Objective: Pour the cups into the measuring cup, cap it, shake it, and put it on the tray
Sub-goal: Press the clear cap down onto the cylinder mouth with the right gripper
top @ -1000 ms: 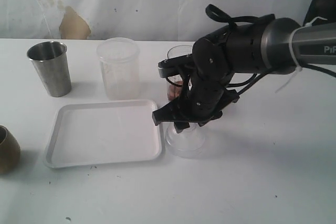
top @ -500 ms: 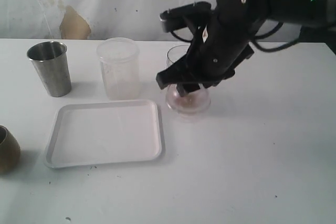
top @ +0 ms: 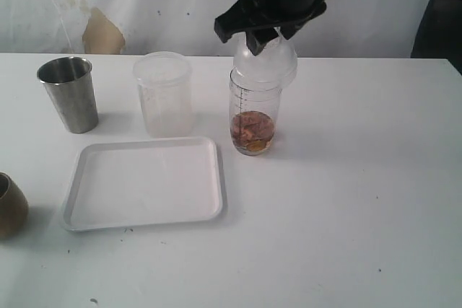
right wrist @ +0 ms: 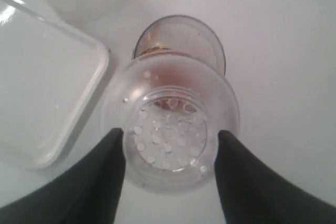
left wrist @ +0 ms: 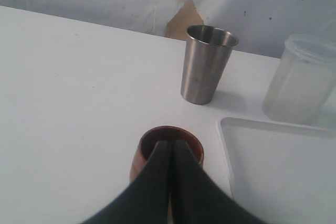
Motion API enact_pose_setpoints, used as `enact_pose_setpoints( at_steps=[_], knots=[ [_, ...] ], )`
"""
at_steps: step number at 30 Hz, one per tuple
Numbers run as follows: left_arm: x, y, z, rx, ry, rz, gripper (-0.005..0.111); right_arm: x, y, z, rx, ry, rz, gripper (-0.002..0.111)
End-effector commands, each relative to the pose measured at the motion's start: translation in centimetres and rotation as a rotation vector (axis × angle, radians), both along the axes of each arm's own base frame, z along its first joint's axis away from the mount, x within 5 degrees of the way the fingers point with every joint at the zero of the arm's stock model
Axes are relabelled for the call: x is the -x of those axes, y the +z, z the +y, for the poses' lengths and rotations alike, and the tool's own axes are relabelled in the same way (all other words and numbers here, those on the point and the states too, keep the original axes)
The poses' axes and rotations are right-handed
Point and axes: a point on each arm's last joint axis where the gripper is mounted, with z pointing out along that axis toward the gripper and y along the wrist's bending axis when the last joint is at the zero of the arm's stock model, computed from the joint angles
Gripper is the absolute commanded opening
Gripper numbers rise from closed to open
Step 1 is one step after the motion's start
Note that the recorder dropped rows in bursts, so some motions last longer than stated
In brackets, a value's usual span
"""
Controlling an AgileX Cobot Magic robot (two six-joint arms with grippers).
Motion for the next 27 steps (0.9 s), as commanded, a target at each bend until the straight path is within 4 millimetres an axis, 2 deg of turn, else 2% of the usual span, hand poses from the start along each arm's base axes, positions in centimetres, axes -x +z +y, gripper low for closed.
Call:
enact_pose_setpoints(
  at_steps=[1,8,14,27],
  knots=[
    [0.0,-0.1,-0.1,-0.005,-0.01,-0.002,0.001,-3.2,-0.6,-0.2,-0.021,-0.019,-0.015,0.0],
    [0.0,-0.1,-0.1,-0.005,-0.01,-0.002,0.001,-5.1,-1.2,-0.9,-0.113,-0.017,0.019,0.0],
    [0.0,-0.1,-0.1,-0.005,-0.01,-0.002,0.001,-5.3,-1.2,-1.6,-0.121,-0.033,0.02,0.0],
    [0.0,-0.1,-0.1,-0.005,-0.014,-0.002,0.001,-5.2,-1.3,-1.3,-0.15,-0.025,0.034,0.0]
  ],
)
